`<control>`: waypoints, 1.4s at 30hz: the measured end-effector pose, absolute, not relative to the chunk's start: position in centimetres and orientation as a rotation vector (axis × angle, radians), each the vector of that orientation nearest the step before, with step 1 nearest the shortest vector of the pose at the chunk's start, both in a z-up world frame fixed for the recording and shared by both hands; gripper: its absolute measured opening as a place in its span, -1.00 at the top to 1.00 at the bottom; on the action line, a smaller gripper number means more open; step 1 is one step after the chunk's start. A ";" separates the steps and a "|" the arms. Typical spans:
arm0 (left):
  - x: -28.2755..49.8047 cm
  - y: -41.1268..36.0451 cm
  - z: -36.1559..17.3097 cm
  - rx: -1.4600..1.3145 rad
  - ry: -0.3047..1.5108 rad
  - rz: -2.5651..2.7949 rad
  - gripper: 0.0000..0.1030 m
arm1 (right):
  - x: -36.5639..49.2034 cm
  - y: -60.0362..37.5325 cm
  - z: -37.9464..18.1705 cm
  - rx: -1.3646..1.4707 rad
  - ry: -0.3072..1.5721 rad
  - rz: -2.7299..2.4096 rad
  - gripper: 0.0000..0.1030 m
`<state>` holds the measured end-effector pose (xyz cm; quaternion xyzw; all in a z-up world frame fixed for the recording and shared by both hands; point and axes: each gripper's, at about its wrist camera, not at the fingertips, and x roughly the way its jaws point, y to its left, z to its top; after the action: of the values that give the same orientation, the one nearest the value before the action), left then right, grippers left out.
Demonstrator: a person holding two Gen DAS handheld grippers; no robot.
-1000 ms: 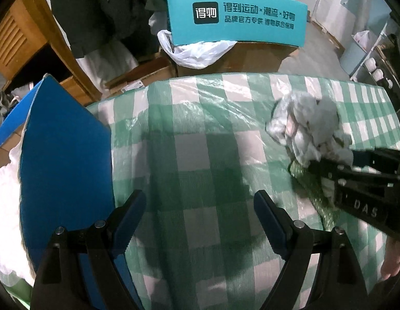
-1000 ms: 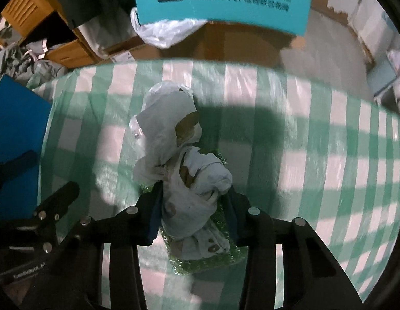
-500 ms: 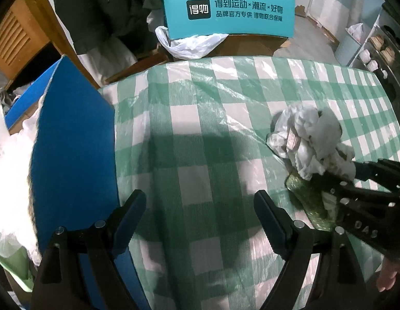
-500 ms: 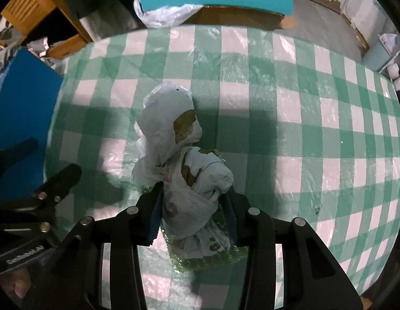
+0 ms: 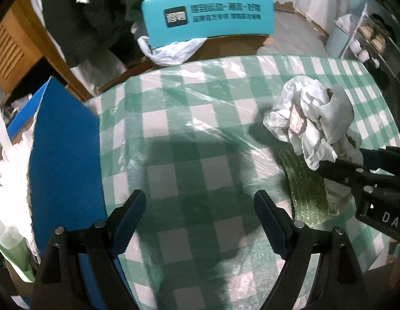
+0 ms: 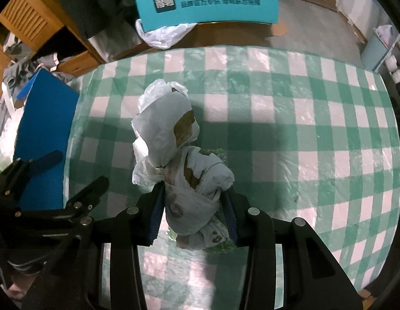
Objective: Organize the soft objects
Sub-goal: 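Lift the white socks off the mesh pad with the right gripper, then move the left gripper over the green mesh pad while the right gripper holds the socks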
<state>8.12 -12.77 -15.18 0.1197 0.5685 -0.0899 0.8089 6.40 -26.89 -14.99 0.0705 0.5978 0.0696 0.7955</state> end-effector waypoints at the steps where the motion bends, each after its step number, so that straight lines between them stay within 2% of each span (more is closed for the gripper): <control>1: 8.0 -13.2 -15.3 0.267 1.215 -0.197 -0.68 | 6.3 -27.3 -15.2 0.159 1.290 0.146 0.22; 6: 7.5 -14.7 -15.6 0.305 1.217 -0.201 -0.68 | 5.8 -28.6 -16.1 0.174 1.313 0.135 0.22; 8: 7.4 -14.9 -15.7 0.311 1.220 -0.202 -0.68 | 5.6 -28.9 -16.4 0.185 1.319 0.137 0.07; 10: 7.3 -15.1 -15.8 0.319 1.222 -0.199 -0.68 | 5.4 -29.2 -16.7 0.192 1.329 0.136 -0.44; 23: 7.6 -15.1 -16.7 0.309 1.254 -0.192 -0.68 | 5.5 -28.6 -16.0 0.053 1.265 0.131 -0.45; 31: 8.1 -14.8 -17.2 0.286 1.270 -0.194 -0.68 | 5.7 -27.2 -18.0 -0.047 1.309 0.112 0.20; 34: 8.1 -14.8 -17.2 0.285 1.269 -0.197 -0.68 | 5.7 -27.5 -18.2 -0.038 1.314 0.102 0.33; 42: 8.0 -15.1 -16.5 0.272 1.253 -0.205 -0.68 | 5.4 -30.1 -15.1 0.117 1.255 0.108 0.35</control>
<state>7.99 -15.08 -16.48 0.1267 0.5836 -0.0955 0.7964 5.39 -30.13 -15.15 0.0546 0.5867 0.0504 0.8064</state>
